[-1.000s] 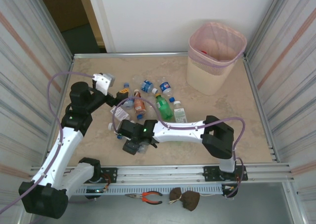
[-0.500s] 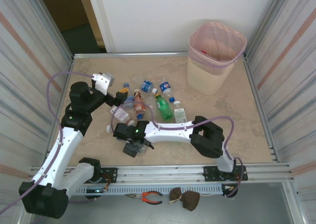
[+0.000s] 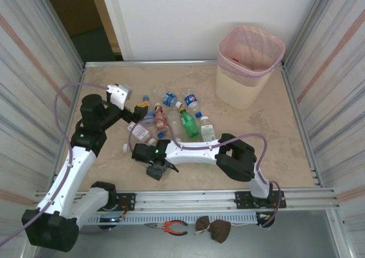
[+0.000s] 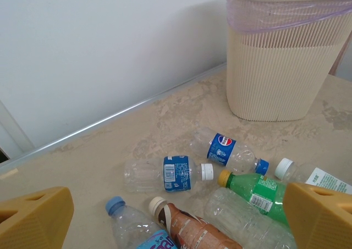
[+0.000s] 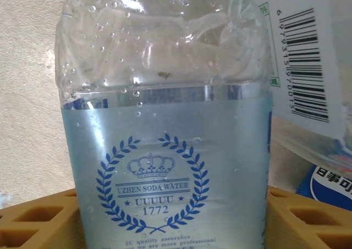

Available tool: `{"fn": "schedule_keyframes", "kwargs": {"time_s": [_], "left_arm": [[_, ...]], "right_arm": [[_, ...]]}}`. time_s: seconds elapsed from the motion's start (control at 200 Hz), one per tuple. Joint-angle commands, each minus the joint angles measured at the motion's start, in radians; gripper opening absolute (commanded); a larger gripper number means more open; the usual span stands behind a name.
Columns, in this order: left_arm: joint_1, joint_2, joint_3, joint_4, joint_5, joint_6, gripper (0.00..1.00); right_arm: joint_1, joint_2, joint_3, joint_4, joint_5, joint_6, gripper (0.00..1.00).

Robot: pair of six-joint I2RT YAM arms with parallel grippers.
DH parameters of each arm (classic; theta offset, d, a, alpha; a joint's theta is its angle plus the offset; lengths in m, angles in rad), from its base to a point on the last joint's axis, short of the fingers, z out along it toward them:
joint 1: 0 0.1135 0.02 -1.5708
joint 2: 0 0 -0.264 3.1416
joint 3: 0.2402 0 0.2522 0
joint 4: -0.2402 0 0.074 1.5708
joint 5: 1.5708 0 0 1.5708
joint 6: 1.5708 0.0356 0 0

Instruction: Put the plastic bottles in the bin

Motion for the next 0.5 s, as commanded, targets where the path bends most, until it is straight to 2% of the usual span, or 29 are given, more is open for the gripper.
{"fn": "schedule_keyframes", "kwargs": {"time_s": [0.0, 0.105, 0.276, 0.496], "left_arm": [[0.000, -0.014, -0.007, 0.003, 0.010, 0.000, 0.99], [0.000, -0.014, -0.007, 0.003, 0.011, 0.001, 0.98], [0.000, -0.015, -0.008, 0.003, 0.010, 0.000, 0.98], [0.000, -0.013, -0.008, 0.006, 0.014, -0.002, 0.99]], "right_arm": [[-0.004, -0.007, 0.027, -0.031, 0.014, 0.013, 0.63], [-0.003, -0.025, 0.025, -0.025, 0.012, 0.012, 0.60], [-0.002, -0.060, 0.016, -0.015, -0.019, 0.011, 0.59], [-0.008, -0.163, -0.038, 0.018, -0.119, 0.017, 0.59]]}}
